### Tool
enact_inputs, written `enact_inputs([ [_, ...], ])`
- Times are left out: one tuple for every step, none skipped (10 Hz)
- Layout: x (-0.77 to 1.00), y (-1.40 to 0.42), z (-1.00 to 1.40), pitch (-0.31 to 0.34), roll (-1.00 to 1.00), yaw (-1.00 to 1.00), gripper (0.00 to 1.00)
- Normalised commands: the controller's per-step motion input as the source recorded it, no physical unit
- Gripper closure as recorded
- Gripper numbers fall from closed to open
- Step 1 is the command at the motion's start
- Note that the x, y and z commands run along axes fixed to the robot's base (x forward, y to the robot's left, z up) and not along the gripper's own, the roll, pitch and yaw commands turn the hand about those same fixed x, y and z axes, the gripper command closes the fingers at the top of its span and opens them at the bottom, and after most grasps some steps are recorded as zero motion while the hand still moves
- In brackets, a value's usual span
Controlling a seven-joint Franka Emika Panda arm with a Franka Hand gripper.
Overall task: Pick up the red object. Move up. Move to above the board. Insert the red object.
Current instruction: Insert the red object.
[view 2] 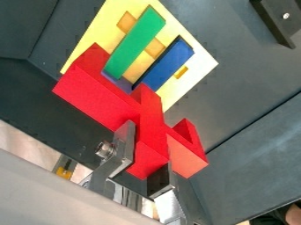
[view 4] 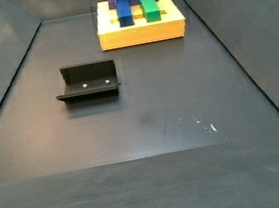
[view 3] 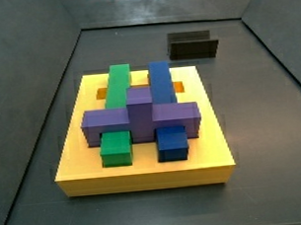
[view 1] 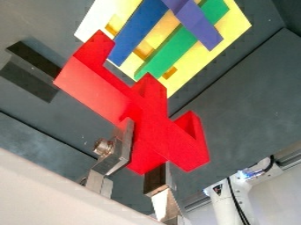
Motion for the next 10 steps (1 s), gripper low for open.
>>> enact_inputs([
  [-0.07, 0.43, -0.37, -0.054, 0.11, -0.09, 1.0],
  [-0.05, 0.47, -0.4, -0.044, 0.24, -0.08, 1.0],
  [-0.13, 0.35, -0.47, -0.074, 0.3, -0.04, 1.0],
  [-0.03, -0.11, -0.57, -0.147, 0.32, 0.12, 1.0],
  [0.0, -0.36, -0.59, -0.194, 0.26, 0.35, 1.0],
  [0.02, -0.29, -0.55, -0.187, 0.29, 0.37, 1.0],
  [0.0, -0.11, -0.57, -0.194, 0.27, 0.38, 1.0],
  [0.0, 0.0, -0.61, -0.201, 0.21, 0.26, 1.0],
  [0.02, 0.09, -0.62, -0.216, 0.14, 0.2, 1.0],
  [0.17, 0.0, -0.47, -0.127, 0.03, 0.16, 1.0],
])
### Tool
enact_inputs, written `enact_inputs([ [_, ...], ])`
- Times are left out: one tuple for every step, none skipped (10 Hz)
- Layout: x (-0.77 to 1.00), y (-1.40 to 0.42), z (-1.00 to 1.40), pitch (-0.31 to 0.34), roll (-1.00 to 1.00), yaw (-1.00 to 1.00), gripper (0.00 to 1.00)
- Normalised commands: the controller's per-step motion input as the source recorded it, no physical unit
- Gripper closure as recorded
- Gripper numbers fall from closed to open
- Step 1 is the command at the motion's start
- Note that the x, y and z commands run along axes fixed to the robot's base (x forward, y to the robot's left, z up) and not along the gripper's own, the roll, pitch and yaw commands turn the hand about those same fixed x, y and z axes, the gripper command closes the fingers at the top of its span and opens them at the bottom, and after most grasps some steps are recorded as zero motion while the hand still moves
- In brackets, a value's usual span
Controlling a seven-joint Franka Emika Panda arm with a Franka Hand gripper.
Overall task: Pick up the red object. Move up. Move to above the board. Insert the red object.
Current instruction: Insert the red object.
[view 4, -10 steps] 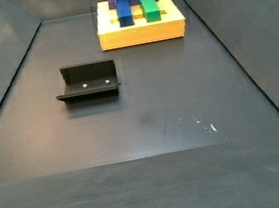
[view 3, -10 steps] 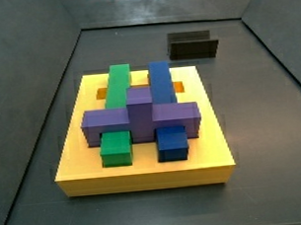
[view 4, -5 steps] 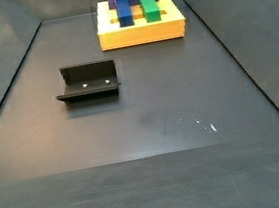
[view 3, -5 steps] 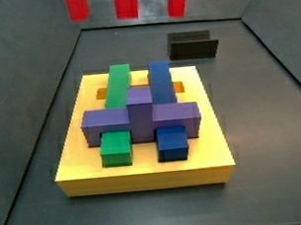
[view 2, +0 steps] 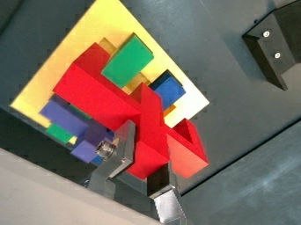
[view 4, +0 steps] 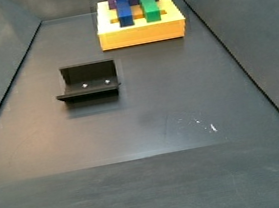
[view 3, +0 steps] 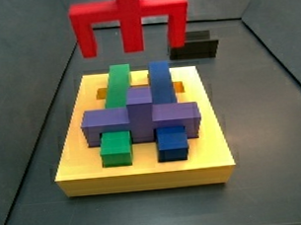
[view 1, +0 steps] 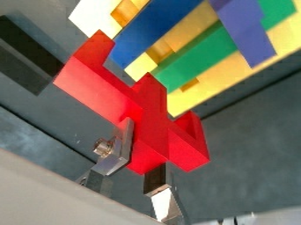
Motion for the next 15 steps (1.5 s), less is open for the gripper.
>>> enact_inputs([
  [0.1, 0.0, -0.39, -0.054, 0.0, 0.0, 1.0],
  [0.16, -0.06, -0.35, -0.039, -0.01, 0.0, 1.0],
  [0.25, -0.05, -0.25, -0.001, 0.0, 0.0, 1.0],
  [0.18, 0.0, -0.25, 0.0, 0.05, 0.0, 1.0],
  [0.24, 0.0, -0.23, 0.0, 0.07, 0.0, 1.0],
  [0.13, 0.0, -0.27, 0.0, 0.06, 0.0, 1.0],
  [0.03, 0.0, -0.23, -0.019, 0.0, 0.0, 1.0],
  [0.0, 0.0, -0.21, -0.027, 0.0, 0.0, 1.0],
  [0.0, 0.0, -0.2, -0.02, 0.0, 0.0, 1.0],
  [0.0, 0.0, -0.1, -0.006, 0.0, 0.0, 1.0],
  [0.0, -0.05, -0.06, 0.0, 0.0, 0.0, 1.0],
  [0.0, -0.09, -0.12, -0.01, 0.0, 0.0, 1.0],
  [0.02, -0.05, -0.19, -0.007, 0.01, -0.03, 1.0],
  [0.01, 0.0, -0.21, 0.0, 0.03, -0.09, 1.0],
  [0.0, 0.0, -0.18, 0.0, 0.03, -0.09, 1.0],
])
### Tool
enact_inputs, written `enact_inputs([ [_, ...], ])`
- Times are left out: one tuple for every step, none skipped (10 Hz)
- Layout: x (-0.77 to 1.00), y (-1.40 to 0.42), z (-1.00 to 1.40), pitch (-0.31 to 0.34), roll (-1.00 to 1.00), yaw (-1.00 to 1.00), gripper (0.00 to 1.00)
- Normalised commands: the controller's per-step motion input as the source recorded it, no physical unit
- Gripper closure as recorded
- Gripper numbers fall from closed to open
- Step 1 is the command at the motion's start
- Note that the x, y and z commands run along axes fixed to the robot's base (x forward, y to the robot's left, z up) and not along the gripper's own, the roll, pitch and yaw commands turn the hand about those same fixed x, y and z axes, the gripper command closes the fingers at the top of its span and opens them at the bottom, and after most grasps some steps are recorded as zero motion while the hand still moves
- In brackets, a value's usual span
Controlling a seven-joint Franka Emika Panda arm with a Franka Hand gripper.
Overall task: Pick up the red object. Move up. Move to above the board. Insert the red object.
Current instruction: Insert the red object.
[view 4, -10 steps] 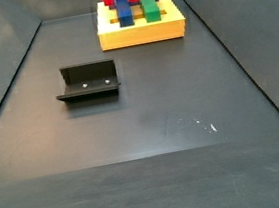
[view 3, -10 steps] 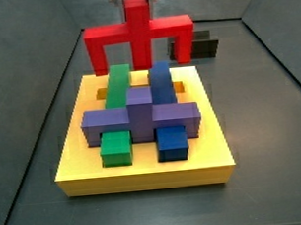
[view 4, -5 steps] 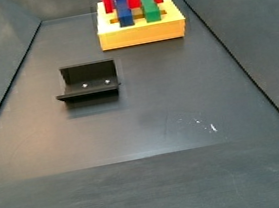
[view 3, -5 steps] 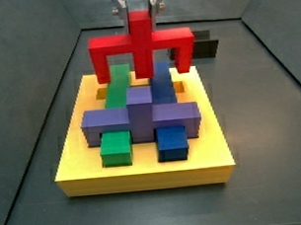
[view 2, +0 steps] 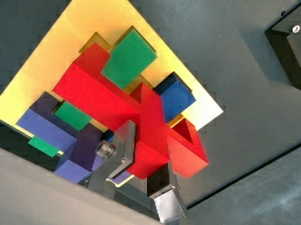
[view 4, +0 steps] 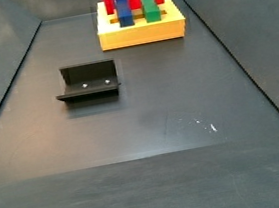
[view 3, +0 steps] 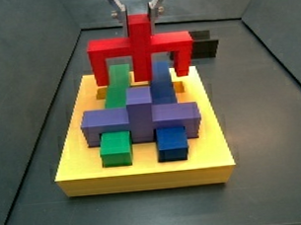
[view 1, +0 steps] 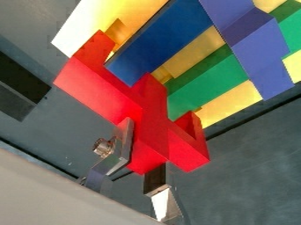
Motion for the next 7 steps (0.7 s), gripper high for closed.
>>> enact_inputs([
  [0.0, 0.0, -0.18, -0.01, 0.0, -0.06, 1.0],
  [0.15, -0.03, -0.23, -0.034, 0.0, -0.03, 1.0],
  [0.18, -0.02, -0.24, -0.02, 0.0, -0.05, 1.0],
  [0.14, -0.01, -0.23, -0.017, 0.0, -0.05, 1.0],
  [0.01, 0.0, -0.23, -0.007, 0.0, -0.05, 1.0],
  [-0.06, 0.0, -0.17, -0.003, 0.0, -0.06, 1.0],
  [-0.08, -0.01, 0.0, 0.0, 0.0, 0.0, 1.0],
])
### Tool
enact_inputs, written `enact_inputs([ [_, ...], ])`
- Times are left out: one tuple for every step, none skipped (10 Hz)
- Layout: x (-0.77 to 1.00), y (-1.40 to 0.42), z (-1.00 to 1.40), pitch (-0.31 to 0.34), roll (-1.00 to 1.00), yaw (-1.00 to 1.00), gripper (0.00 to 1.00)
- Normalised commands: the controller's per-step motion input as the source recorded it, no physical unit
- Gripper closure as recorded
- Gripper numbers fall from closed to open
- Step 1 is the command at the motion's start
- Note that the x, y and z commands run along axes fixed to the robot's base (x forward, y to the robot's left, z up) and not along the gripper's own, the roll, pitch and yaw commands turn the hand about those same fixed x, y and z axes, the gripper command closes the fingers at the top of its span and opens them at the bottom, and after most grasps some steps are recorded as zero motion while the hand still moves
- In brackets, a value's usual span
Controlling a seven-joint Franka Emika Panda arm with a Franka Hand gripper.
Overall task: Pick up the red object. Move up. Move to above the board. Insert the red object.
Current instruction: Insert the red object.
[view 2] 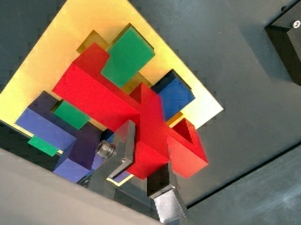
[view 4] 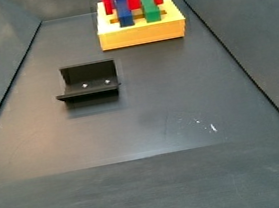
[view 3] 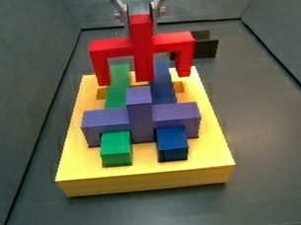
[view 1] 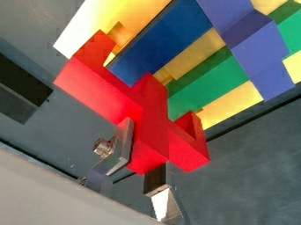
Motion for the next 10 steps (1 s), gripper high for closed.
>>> enact_inputs([
  [-0.06, -0.08, 0.0, 0.0, 0.0, 0.0, 1.0],
  [-0.07, -0.06, 0.0, 0.0, 0.01, 0.0, 1.0],
  [0.0, -0.11, 0.0, 0.0, 0.01, 0.0, 1.0],
  [0.0, -0.15, 0.0, 0.0, 0.02, 0.0, 1.0],
  [-0.03, -0.01, -0.03, 0.0, 0.03, -0.03, 1.0],
  [-0.08, 0.0, -0.03, 0.0, 0.03, -0.05, 1.0],
  [-0.02, 0.0, 0.0, 0.001, 0.02, -0.05, 1.0],
  [-0.02, 0.07, 0.0, 0.013, 0.0, -0.06, 1.0],
  [-0.02, 0.09, -0.03, 0.0, 0.02, -0.05, 1.0],
  [-0.03, 0.11, -0.11, 0.0, 0.04, -0.02, 1.0],
])
